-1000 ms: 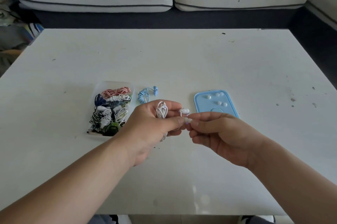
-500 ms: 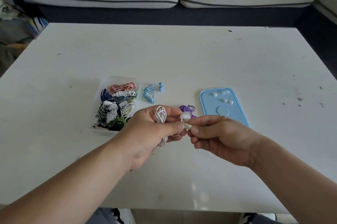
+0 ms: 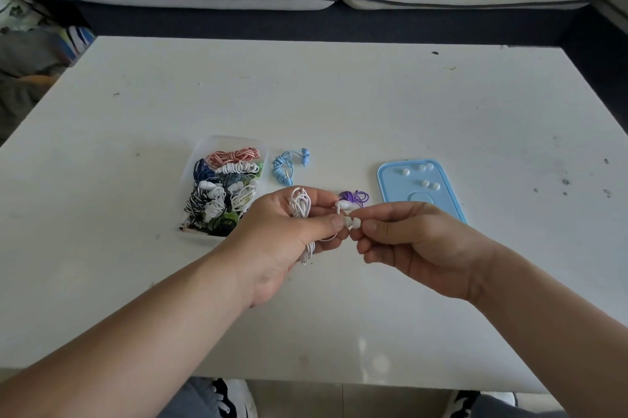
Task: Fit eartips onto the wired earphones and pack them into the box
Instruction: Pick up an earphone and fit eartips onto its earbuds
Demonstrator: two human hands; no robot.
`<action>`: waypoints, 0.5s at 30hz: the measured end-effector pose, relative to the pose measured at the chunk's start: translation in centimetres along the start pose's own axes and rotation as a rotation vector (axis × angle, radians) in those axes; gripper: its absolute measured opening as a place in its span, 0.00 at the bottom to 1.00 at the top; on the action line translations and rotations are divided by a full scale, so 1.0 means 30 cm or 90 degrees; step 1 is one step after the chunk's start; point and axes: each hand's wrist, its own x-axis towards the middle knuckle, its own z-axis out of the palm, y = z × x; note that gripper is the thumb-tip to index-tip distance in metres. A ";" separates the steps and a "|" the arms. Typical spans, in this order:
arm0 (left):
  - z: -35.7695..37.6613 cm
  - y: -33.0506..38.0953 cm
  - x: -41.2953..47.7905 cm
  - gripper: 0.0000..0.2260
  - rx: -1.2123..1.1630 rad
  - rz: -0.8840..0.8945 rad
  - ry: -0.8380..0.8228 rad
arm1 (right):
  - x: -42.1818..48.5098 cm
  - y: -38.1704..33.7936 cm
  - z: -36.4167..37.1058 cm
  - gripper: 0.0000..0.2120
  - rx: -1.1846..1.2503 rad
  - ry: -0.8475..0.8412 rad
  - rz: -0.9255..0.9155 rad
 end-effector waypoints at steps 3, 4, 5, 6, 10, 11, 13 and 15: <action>0.002 0.000 0.000 0.10 0.002 0.000 -0.003 | 0.003 0.001 0.000 0.16 -0.005 0.002 0.003; 0.002 0.001 -0.001 0.10 0.003 0.000 -0.003 | 0.003 0.001 0.000 0.16 -0.008 0.003 0.002; 0.003 0.000 -0.002 0.10 0.002 0.001 -0.003 | 0.003 0.002 0.001 0.15 -0.010 0.003 0.001; 0.005 0.000 -0.003 0.10 0.000 0.001 -0.004 | 0.003 0.003 0.000 0.15 -0.012 0.005 -0.001; 0.007 0.000 -0.001 0.09 -0.007 0.005 -0.001 | 0.005 0.006 0.001 0.15 -0.019 0.009 -0.010; 0.006 -0.002 0.001 0.09 -0.005 0.006 -0.001 | 0.006 0.005 0.002 0.14 -0.020 0.010 -0.010; 0.005 -0.004 0.003 0.10 0.002 0.010 -0.001 | 0.006 0.004 0.005 0.14 -0.022 0.009 -0.009; 0.002 -0.006 0.002 0.10 0.006 0.011 0.001 | 0.006 0.003 0.008 0.12 -0.023 0.006 -0.008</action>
